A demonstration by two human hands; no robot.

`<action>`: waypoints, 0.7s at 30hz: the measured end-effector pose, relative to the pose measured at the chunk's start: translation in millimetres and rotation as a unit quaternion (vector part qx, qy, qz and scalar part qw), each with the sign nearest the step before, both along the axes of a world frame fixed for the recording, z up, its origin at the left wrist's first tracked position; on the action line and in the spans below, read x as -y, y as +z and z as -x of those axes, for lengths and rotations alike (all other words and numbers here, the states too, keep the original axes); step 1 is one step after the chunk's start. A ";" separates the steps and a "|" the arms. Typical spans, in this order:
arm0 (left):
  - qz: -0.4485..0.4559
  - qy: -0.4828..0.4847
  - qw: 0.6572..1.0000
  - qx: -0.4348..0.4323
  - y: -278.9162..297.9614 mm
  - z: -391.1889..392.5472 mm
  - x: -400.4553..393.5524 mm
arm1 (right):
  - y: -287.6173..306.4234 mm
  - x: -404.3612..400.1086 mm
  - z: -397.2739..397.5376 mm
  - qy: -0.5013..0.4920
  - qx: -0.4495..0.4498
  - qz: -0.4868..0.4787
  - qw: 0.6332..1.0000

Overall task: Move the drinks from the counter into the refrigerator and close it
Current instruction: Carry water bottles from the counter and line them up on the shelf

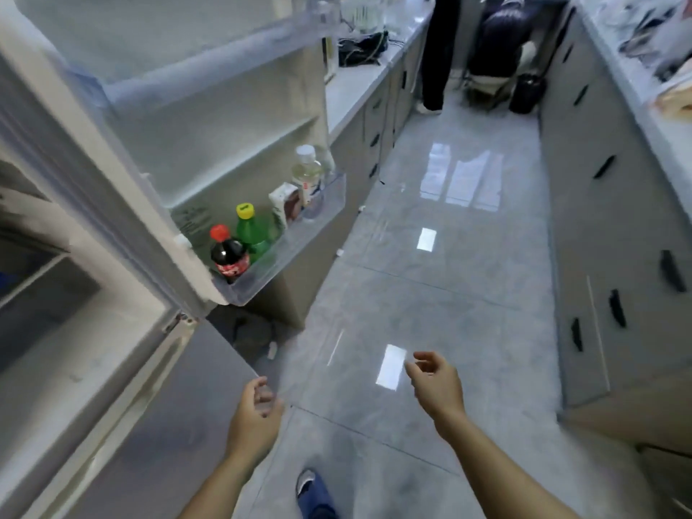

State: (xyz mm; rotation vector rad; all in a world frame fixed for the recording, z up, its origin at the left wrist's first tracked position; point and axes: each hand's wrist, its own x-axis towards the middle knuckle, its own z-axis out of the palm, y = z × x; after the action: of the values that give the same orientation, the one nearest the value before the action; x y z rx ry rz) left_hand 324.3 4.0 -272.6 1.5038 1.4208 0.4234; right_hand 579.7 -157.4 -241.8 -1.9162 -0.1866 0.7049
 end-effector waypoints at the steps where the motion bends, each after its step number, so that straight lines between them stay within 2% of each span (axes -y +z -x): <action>1: 0.048 -0.016 0.998 -0.035 -14.5 0.9 5.3 | -11.3 19.6 -10.0 -0.021 -0.017 0.018 0.999; 4: 0.143 -0.058 0.979 -0.135 -46.7 13.9 14.9 | -43.7 71.4 -28.6 -0.063 -0.072 0.066 0.993; 9: 0.178 -0.074 0.954 -0.228 -73.4 15.7 2.8 | -72.4 122.6 -38.9 -0.116 -0.144 0.115 0.976; 15: 0.212 -0.117 0.942 -0.232 -80.4 -33.8 -12.6 | -81.3 150.6 -32.6 -0.179 -0.193 0.174 0.949; 21: 0.224 -0.177 0.940 -0.189 -79.2 -124.6 -42.5 | -94.4 174.8 -27.8 -0.208 -0.234 0.229 0.922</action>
State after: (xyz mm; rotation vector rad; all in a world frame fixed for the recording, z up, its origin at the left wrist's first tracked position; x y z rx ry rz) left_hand 448.9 46.4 -351.8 1.4567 1.3721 -0.4106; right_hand 607.6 -332.2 -336.1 -2.0546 0.7258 0.9422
